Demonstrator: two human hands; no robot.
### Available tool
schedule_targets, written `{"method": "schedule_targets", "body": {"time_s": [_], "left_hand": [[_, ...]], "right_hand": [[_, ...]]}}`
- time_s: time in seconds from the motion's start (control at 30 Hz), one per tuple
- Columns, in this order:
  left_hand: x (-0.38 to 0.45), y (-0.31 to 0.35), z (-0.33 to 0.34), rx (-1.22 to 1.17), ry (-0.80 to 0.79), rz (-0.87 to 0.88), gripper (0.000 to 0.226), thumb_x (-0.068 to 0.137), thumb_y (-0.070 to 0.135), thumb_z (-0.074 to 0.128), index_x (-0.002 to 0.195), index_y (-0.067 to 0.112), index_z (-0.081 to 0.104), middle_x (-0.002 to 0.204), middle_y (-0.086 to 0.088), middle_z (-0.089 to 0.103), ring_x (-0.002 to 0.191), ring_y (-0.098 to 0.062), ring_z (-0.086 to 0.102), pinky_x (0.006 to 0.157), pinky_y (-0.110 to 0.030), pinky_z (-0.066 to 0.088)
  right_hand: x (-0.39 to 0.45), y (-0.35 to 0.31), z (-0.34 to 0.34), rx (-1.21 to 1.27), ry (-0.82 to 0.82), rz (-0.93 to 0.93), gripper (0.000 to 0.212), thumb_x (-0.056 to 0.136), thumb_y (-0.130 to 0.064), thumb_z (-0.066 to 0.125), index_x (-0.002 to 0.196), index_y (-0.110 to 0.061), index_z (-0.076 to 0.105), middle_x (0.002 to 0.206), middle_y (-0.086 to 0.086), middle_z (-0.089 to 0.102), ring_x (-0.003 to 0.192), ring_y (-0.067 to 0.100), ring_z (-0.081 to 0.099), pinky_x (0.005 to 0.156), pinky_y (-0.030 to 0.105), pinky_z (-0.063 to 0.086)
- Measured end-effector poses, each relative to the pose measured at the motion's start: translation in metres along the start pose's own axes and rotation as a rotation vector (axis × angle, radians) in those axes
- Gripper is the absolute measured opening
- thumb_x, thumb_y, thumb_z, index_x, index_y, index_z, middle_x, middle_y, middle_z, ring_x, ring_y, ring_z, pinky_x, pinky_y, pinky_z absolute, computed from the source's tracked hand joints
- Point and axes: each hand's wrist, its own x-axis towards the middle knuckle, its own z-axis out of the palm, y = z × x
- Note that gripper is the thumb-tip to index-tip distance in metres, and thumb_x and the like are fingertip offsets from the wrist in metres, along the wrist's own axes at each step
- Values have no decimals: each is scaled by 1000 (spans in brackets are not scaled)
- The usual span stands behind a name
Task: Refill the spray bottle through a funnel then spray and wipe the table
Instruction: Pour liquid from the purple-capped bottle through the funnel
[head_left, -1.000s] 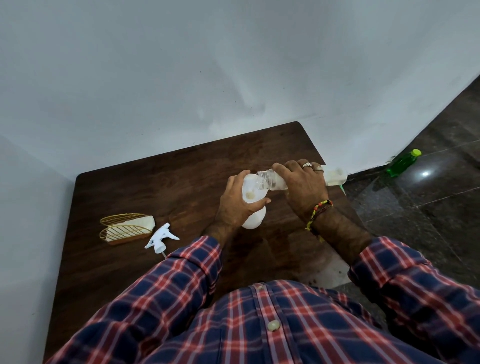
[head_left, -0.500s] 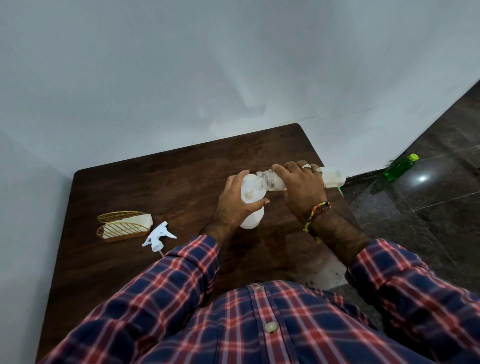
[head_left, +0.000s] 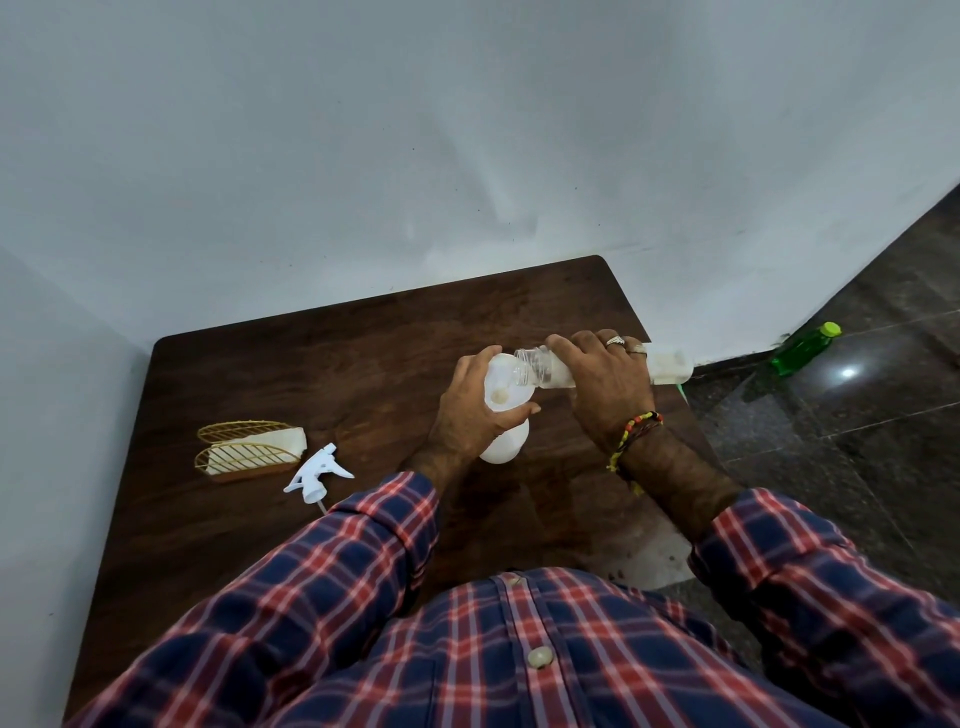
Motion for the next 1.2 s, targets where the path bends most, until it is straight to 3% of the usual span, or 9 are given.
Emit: {"method": "schedule_targets", "body": {"time_s": [0.33,1.0,1.2], "left_hand": [[0,2,-1,-3,0,6,88,69,50,80,141,20,39,141,-2,43,121,-17,48,98,-32,46],[2,1,0,41,-24,18,86,73,51,76,143,19,37,144,-2,43,126,-18,46,96,-18,32],[-3,3,-2,22,24,51,83,71,44,81,140,16,43,137,-6,48,120,-20,51,91,-21,39]], "right_hand": [[-1,0,-3,-5,0,-4,62,74,-11,71,131,-26,51,117,4,62,114,33,54,99,51,37],[-1,-4,-14,32,-54,13,56,83,-13,64,136,-22,47,126,9,58,121,37,49,104,52,32],[-2,-4,-17,63,-86,16,56,86,-17,62,138,-24,43,131,9,54,125,34,45,108,52,29]]}}
